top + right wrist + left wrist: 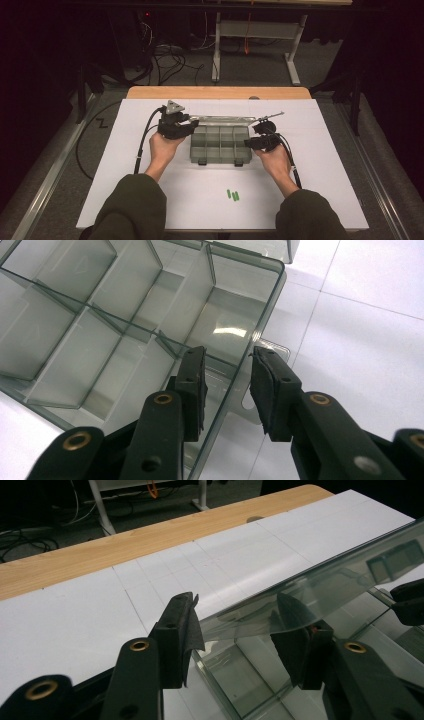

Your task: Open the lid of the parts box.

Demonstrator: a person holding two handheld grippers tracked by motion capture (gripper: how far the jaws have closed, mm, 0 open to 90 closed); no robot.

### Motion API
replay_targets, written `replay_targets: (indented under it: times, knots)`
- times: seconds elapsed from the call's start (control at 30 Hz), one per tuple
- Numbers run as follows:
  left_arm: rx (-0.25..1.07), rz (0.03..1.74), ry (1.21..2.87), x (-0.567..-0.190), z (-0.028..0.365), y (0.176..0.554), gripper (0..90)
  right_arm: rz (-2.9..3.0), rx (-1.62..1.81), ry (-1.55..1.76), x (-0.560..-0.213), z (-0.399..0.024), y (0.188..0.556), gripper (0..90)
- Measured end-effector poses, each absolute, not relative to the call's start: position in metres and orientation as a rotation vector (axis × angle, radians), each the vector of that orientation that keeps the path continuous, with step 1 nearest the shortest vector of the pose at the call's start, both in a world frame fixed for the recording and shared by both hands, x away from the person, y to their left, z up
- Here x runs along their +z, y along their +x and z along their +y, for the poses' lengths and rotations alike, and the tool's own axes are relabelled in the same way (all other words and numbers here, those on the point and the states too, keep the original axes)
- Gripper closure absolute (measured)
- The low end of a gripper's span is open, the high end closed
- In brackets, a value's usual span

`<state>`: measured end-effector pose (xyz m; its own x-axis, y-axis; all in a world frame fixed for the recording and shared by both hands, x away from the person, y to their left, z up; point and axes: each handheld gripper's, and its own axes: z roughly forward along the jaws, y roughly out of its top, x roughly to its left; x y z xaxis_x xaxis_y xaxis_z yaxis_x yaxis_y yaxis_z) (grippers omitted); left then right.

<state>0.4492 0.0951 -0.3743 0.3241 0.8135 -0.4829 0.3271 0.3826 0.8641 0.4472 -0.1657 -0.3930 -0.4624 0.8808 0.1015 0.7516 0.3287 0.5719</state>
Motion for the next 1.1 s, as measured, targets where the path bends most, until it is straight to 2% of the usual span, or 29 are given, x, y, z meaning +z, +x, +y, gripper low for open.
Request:
replay_targets:
  times: [0.47, 1.1]
  knots:
    - [0.461, 1.282, 1.176, -0.373, 0.093, 0.472, 62.2, 2.376, 0.797, 1.471, -0.392, -0.164, 0.448, 69.2]
    - [0.484, 1.381, 1.167, -0.400, 0.092, 0.500, 73.8, 2.383, 0.756, 1.446, -0.392, -0.160, 0.447, 69.3]
